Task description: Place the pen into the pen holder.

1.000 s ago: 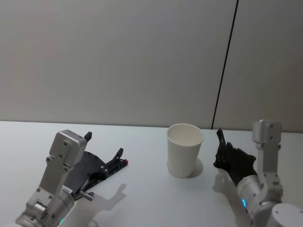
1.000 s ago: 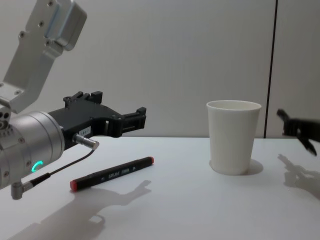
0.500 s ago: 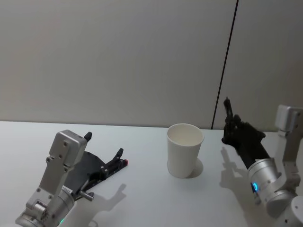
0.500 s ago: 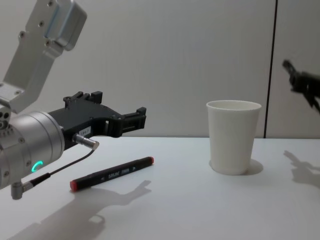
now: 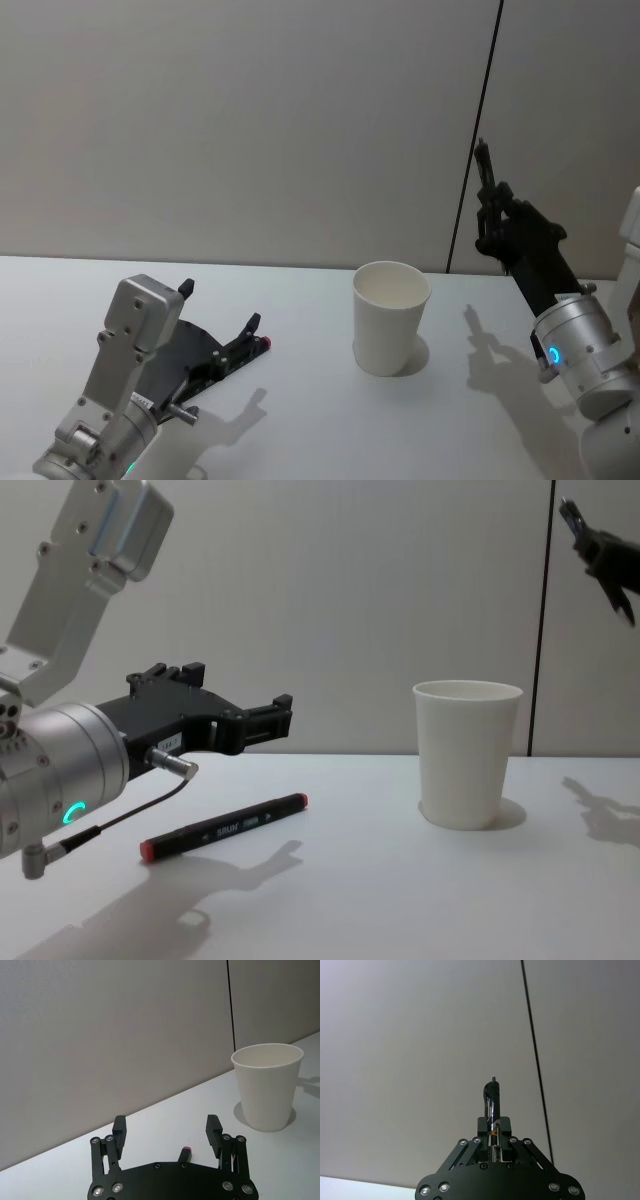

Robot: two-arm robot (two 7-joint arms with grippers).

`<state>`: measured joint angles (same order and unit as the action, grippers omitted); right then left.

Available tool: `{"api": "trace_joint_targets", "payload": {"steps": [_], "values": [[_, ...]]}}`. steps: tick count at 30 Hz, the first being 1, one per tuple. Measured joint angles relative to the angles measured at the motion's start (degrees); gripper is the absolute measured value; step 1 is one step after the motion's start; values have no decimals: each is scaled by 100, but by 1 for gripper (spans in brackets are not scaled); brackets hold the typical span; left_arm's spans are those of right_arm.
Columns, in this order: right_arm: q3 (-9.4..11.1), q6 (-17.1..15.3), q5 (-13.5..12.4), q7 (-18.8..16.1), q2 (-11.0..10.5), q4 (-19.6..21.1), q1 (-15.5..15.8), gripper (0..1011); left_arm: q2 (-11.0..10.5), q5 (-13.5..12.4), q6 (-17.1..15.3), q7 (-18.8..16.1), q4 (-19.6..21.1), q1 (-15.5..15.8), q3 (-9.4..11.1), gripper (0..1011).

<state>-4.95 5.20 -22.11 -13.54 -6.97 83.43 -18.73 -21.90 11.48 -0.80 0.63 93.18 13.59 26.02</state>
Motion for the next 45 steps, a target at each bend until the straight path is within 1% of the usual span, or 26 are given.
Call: {"api": "trace_joint_targets", "payload": {"steps": [5,8,11,14,18,23,29,35,45], "values": [[-11,140,-234,-392,-48,-168,-167,141,1,0,0,0,0,0,0,1002],[-56,205,-412,-719,-86,-323,-302,140,0,0,0,0,0,0,0,1002],[-101,230,-492,-887,-108,-433,-387,141,0,0,0,0,0,0,0,1002],[-176,265,-593,-1132,-135,-588,-503,141,0,0,0,0,0,0,0,1002],[-255,298,-637,-1295,-158,-747,-598,140,0,0,0,0,0,0,0,1002],[-373,354,-649,-1451,-176,-951,-711,141,0,0,0,0,0,0,0,1002],[-468,424,-645,-1536,-184,-1132,-782,141,0,0,0,0,0,0,0,1002],[-563,503,-619,-1591,-187,-1288,-834,141,0,0,0,0,0,0,0,1002],[-760,665,-489,-1634,-180,-1596,-902,141,0,0,0,0,0,0,0,1002]]}}
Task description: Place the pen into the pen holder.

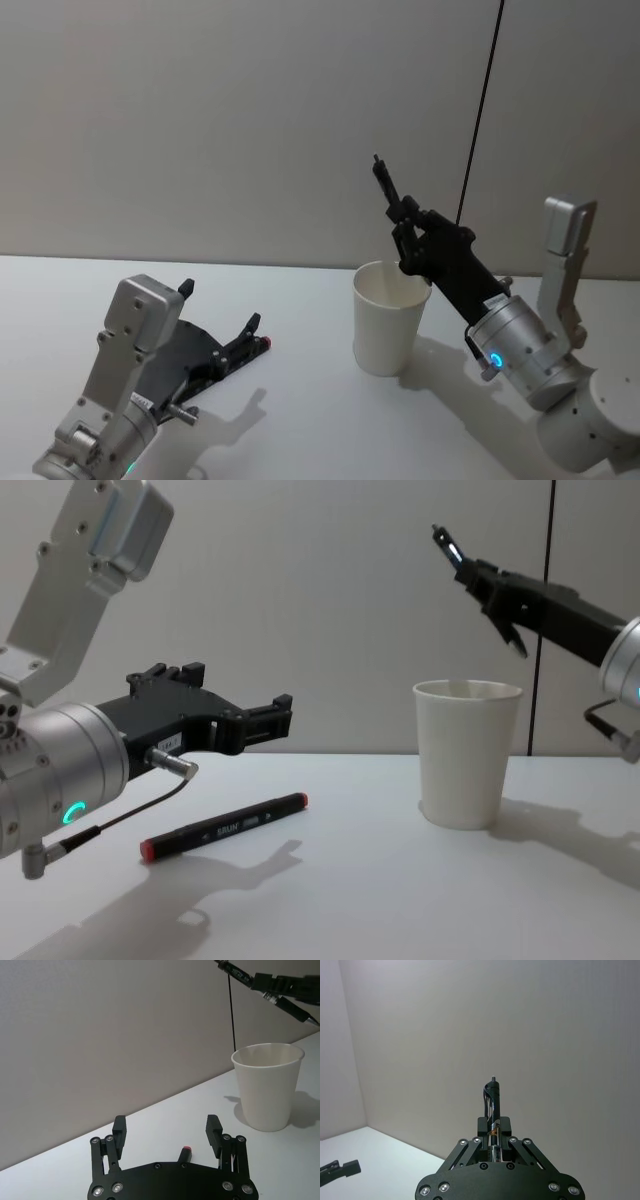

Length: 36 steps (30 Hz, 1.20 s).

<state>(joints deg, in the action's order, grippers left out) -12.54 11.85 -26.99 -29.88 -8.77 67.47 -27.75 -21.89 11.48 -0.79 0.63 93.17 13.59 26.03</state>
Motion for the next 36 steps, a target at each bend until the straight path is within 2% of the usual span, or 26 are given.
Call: {"api": "trace_joint_targets", "payload": {"steps": [13,26,32,35,36], "values": [[-168,283,223,167,42,-297,-59,141,0,0,0,0,0,0,0,1002],[-209,621,431,367,126,-560,-138,144,0,0,0,0,0,0,0,1002],[-213,683,468,403,142,-614,-153,284,0,0,0,0,0,0,0,1002],[-215,714,483,418,148,-638,-161,406,0,0,0,0,0,0,0,1002],[-216,720,487,420,149,-642,-163,406,0,0,0,0,0,0,0,1002]]}}
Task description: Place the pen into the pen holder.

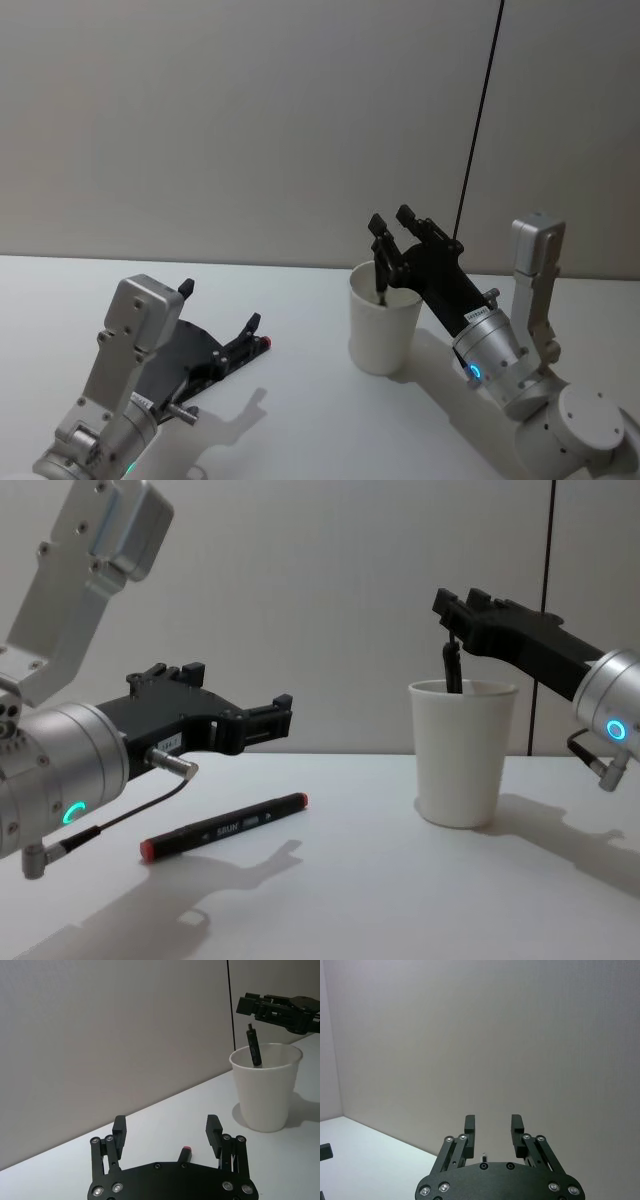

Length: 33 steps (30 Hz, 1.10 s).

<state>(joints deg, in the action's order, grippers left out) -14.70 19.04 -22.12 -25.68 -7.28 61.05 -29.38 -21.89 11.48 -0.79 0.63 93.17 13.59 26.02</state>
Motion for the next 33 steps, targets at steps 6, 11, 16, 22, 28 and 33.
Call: {"api": "trace_joint_targets", "payload": {"steps": [6,11,16,22,28,33], "values": [[-3,34,23,21,9,-23,-6,625,0,0,0,0,0,0,0,1002],[-6,49,31,28,12,-36,-8,780,0,0,0,0,0,0,0,1002],[-4,56,34,31,13,-39,-9,904,0,0,0,0,0,0,0,1002],[53,-64,14,84,-14,163,78,1001,0,0,0,0,0,0,0,1002],[151,-331,0,315,-80,552,279,1001,0,0,0,0,0,0,0,1002],[252,-576,21,576,-118,878,470,1001,0,0,0,0,0,0,0,1002]]}}
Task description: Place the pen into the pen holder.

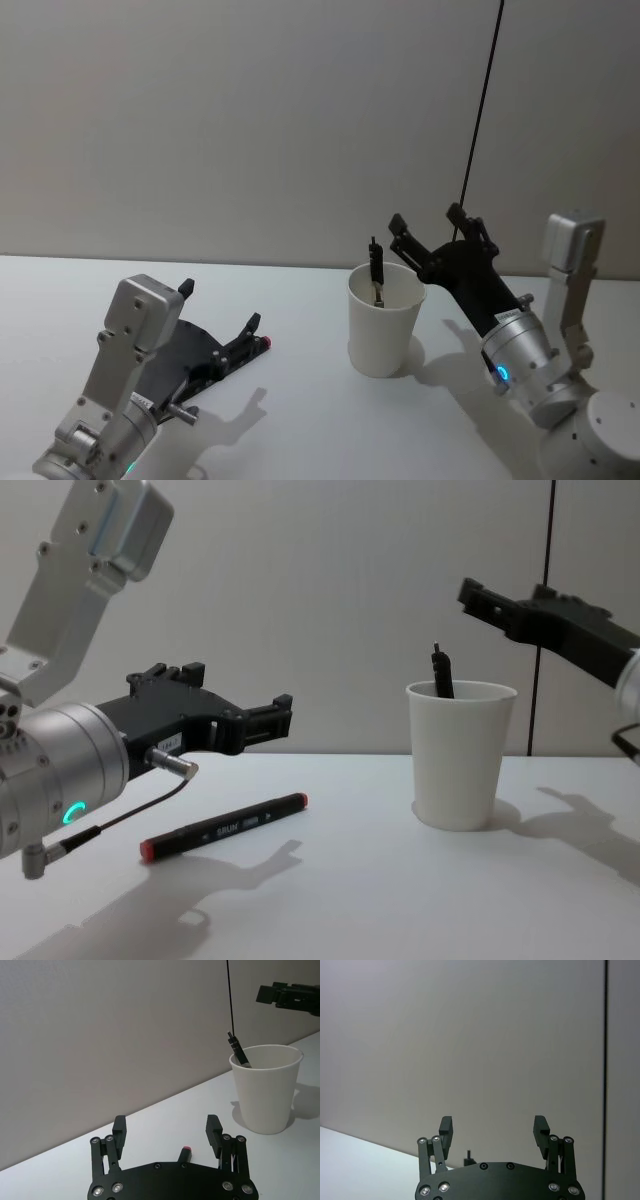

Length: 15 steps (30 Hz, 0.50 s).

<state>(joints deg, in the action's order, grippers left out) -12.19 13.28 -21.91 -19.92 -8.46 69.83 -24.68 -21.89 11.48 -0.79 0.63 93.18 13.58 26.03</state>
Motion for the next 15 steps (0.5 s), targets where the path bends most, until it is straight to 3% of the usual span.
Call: {"api": "trace_joint_targets", "payload": {"steps": [8,15], "values": [[200,-381,58,498,-13,554,348,1001,0,0,0,0,0,0,0,1002],[207,-417,70,536,-30,623,402,1001,0,0,0,0,0,0,0,1002]]}}
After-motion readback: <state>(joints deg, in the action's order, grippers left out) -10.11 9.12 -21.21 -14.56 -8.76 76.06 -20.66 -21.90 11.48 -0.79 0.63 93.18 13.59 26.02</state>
